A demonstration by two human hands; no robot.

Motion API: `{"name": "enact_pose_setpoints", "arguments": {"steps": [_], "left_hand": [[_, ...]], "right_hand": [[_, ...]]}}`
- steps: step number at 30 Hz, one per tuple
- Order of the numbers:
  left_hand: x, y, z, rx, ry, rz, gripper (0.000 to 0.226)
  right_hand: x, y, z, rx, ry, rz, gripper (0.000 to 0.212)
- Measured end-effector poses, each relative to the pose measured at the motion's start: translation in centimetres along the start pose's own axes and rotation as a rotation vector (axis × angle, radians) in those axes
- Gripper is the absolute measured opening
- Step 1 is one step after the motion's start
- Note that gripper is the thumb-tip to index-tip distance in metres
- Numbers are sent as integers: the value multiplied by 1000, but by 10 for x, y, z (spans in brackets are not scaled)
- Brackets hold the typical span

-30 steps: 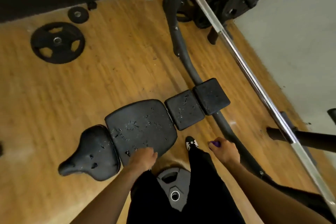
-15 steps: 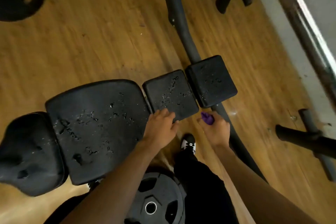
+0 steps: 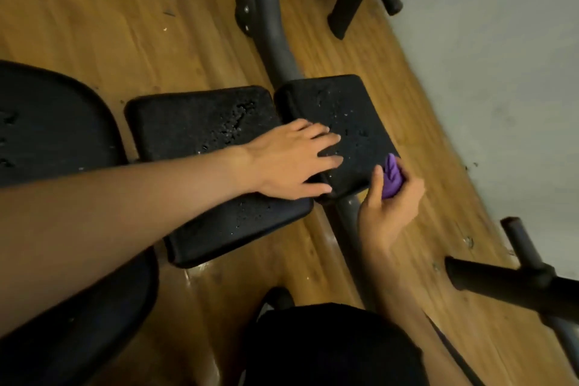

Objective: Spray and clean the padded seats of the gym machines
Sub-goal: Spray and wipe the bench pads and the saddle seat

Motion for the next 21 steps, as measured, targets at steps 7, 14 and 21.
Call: {"name": "enact_pose_setpoints", "arguments": {"steps": [7,14,21], "left_hand": [[-11,28,19,6,150,150,72],[-7,33,23,-77,173,152,65],[-10,35,24,-117,118,65,68]], "right_hand": [[25,42,-30,220,41,247,49],[27,57,-47,234,151,436,49],[19,75,-103,88,237,499,57]]}}
Point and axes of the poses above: each hand's wrist, its own z-axis towards the middle knuckle, its own y-axis out of the palm, x = y × z, the point moved 6 cm from there along z, towards the middle knuckle, and after that the axes turned 10 degrees about -z, right-handed, at the moved point
